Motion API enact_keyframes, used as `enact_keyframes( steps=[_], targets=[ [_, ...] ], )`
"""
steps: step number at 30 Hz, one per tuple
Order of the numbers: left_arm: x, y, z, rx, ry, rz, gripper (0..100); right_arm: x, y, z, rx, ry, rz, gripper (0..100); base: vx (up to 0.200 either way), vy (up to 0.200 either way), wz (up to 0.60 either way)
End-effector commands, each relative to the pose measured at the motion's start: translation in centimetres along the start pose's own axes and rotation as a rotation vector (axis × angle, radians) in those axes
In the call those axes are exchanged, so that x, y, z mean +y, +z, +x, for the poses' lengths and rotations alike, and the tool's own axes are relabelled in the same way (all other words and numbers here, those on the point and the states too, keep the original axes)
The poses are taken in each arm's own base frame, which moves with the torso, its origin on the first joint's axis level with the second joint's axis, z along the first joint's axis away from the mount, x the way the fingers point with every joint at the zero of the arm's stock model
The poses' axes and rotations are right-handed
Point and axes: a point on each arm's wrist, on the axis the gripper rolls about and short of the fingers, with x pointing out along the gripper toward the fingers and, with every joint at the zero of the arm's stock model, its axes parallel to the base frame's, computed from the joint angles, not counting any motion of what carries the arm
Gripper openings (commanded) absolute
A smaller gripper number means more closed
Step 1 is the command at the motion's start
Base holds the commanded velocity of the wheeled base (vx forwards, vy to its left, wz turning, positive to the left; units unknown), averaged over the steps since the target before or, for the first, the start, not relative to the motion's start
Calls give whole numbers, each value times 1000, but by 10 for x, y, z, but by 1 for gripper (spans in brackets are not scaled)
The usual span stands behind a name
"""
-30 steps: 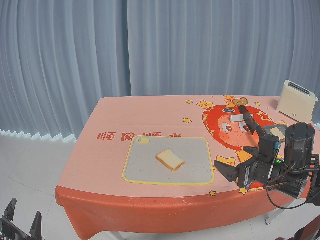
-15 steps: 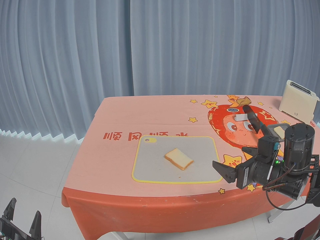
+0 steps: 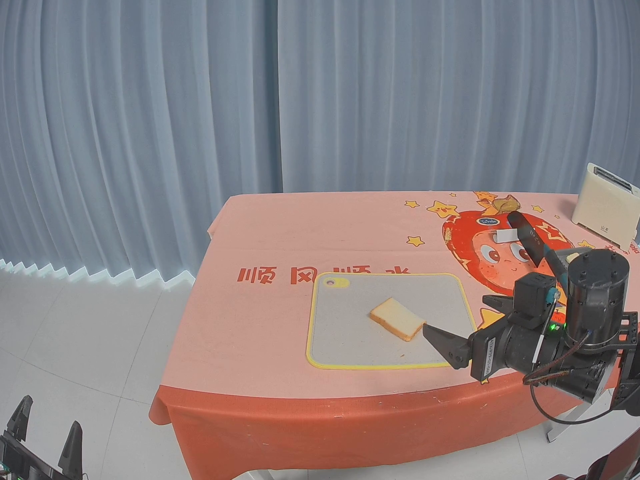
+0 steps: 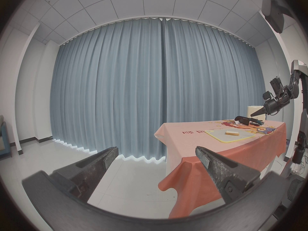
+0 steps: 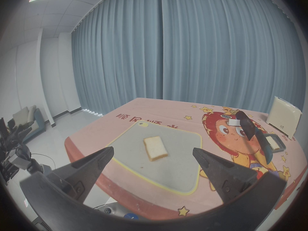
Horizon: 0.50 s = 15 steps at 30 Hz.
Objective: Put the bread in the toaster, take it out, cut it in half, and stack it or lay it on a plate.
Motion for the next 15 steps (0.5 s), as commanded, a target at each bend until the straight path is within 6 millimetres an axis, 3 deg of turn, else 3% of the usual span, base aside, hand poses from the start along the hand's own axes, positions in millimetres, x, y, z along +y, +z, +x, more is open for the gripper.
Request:
enact_keyframes(
  steps=[1,15],
  targets=[
    [0,-5,0,1,0,0,100,1,1,0,-7,-8,0,100,0,0,0],
    [0,-5,0,1,0,0,100,1,14,-8,-61,21,25,100,0,0,0]
  ],
)
